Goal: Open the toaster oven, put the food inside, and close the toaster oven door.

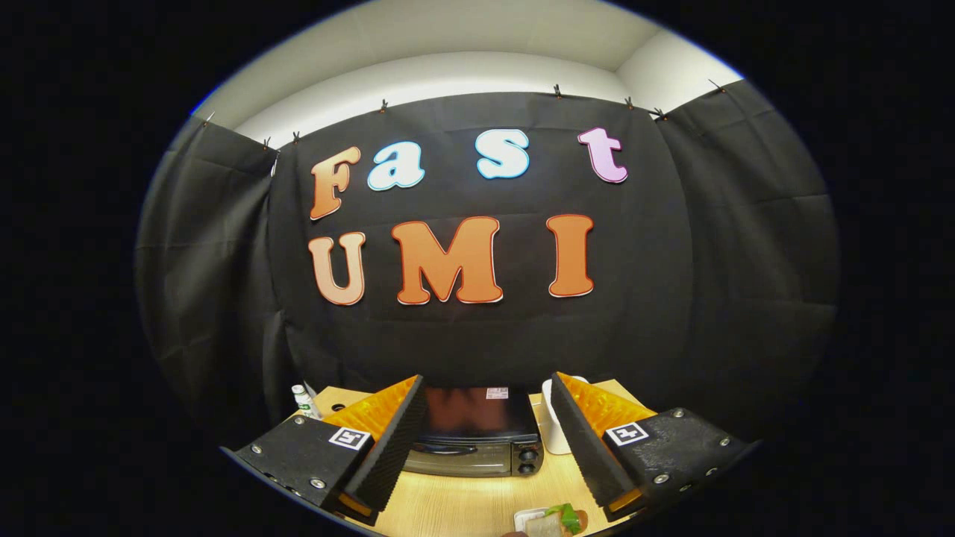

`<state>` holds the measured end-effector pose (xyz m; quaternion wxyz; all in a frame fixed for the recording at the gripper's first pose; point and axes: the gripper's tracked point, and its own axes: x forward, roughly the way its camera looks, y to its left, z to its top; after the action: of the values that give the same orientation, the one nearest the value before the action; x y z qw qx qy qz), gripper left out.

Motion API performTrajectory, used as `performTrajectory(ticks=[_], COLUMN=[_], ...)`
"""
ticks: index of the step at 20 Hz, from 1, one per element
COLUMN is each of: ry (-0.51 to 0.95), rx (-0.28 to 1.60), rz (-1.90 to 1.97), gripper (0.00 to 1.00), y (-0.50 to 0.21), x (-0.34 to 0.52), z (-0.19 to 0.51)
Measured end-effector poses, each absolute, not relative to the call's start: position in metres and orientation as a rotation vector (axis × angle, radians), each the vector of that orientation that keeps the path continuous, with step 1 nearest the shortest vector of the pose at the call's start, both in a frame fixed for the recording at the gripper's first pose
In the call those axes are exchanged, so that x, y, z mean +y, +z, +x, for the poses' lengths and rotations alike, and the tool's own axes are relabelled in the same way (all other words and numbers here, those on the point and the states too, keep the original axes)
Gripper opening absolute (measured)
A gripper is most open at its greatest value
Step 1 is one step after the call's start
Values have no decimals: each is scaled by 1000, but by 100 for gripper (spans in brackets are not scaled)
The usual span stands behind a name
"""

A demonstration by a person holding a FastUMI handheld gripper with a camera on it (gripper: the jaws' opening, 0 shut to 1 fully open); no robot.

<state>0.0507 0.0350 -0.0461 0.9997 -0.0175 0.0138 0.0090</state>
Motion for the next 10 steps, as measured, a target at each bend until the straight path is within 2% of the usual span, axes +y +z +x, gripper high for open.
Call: performTrajectory(ticks=[5,10], ry=[18,32], rx=[131,181], rz=[41,-56], gripper=[99,99], y=[-130,-196], x=[67,97], z=[111,162])
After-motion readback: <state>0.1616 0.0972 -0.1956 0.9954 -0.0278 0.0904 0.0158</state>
